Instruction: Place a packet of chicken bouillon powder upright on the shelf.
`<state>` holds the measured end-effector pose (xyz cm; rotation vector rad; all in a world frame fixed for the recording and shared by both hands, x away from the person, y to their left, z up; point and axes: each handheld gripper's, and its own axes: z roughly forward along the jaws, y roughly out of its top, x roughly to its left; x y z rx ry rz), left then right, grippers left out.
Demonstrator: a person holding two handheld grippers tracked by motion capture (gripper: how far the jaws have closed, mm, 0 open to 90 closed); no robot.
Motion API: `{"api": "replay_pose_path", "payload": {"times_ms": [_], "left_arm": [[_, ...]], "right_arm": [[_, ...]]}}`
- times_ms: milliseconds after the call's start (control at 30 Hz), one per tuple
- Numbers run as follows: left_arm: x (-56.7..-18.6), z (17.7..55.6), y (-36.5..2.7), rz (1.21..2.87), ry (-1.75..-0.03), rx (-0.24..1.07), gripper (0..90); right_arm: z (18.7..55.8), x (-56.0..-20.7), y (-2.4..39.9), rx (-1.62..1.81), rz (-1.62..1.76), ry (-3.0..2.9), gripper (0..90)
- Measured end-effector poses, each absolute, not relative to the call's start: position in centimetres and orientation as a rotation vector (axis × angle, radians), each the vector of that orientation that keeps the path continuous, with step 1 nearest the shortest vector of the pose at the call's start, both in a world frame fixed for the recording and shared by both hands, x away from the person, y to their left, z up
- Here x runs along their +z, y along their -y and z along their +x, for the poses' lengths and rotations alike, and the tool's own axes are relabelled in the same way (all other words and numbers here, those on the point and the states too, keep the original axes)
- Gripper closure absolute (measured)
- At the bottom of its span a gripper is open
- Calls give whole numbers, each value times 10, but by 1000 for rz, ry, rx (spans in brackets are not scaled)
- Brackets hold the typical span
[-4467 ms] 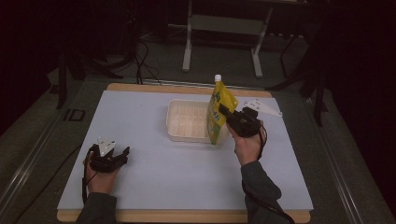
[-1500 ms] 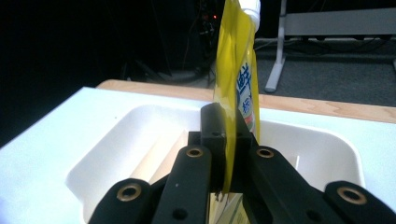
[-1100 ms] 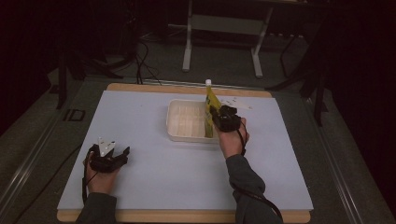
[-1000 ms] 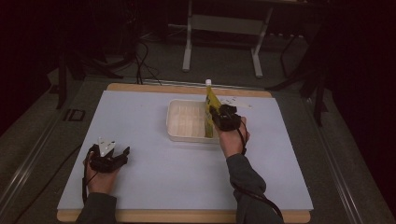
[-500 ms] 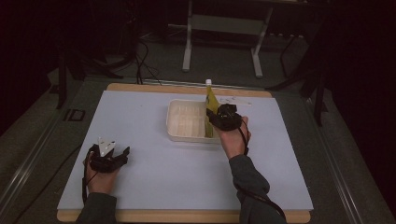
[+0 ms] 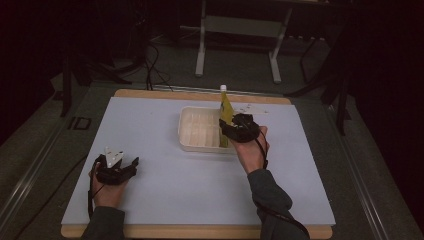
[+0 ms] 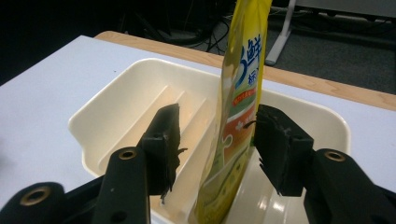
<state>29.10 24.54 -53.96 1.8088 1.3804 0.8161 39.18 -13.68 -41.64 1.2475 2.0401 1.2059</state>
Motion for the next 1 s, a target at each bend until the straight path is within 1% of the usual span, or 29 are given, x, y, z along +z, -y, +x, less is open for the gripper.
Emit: {"api": "replay_pose_path", "payload": {"times_ms": [433,800,1000], "left_arm": [[-540,291,-246,1811,-1380,817,369],[-540,291,-246,1808,-1383,817,368],[-540,291,-246,1805,-1386,814,368]], "right_arm": [[373,-413,149,1190,1251,-2098,485],[353,-424,153,1151,1221,-2216,486],[339,-436,158,1149,1234,-2272,487]]}}
